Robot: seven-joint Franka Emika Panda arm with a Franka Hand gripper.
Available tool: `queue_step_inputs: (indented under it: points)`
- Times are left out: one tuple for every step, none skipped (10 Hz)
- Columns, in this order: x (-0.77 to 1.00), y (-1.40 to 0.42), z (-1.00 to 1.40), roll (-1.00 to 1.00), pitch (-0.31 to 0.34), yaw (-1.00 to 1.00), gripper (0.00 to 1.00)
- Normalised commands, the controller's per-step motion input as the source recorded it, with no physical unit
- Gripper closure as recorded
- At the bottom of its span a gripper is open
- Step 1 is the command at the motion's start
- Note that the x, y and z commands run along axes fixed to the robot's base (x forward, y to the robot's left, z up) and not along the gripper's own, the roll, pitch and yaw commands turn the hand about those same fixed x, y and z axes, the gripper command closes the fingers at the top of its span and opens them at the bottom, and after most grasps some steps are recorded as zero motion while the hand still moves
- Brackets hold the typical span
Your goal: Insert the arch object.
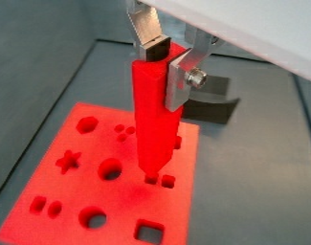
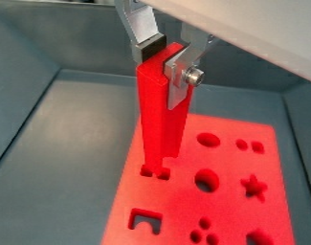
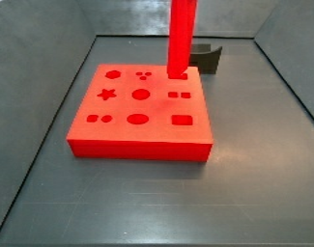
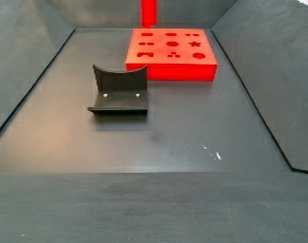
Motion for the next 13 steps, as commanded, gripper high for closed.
queue_step_inputs:
  points:
    - [0.17,0.13,-0.03,0.0,0.0,-0.9,1.0]
    - [0.2,0.14,-0.05,0.0,0.0,-0.9,1.0]
    - [0.2,0.14,-0.05,0.0,0.0,-0.91,1.0]
    - [0.19,0.15,-0.06,0.0,0.0,-0.9,1.0]
    - [0.19,0.15,-0.07,0.0,0.0,-0.89,1.0]
    - [0.19,0.15,-0.05,0.0,0.0,-0.9,1.0]
    - [0.22,0.13,-0.01,0.0,0.0,-0.92,1.0]
    - [0.22,0.13,-0.02,0.0,0.0,-0.91,1.0]
    - [0.23,0.14,-0.05,0.0,0.0,-0.9,1.0]
    - [0.24,0.14,-0.06,0.0,0.0,-0.9,1.0]
    - [0.24,0.15,-0.06,0.0,0.0,-0.9,1.0]
    - [0.23,0.14,-0.06,0.0,0.0,-0.9,1.0]
    - [0.27,0.12,-0.01,0.0,0.0,-0.88,1.0]
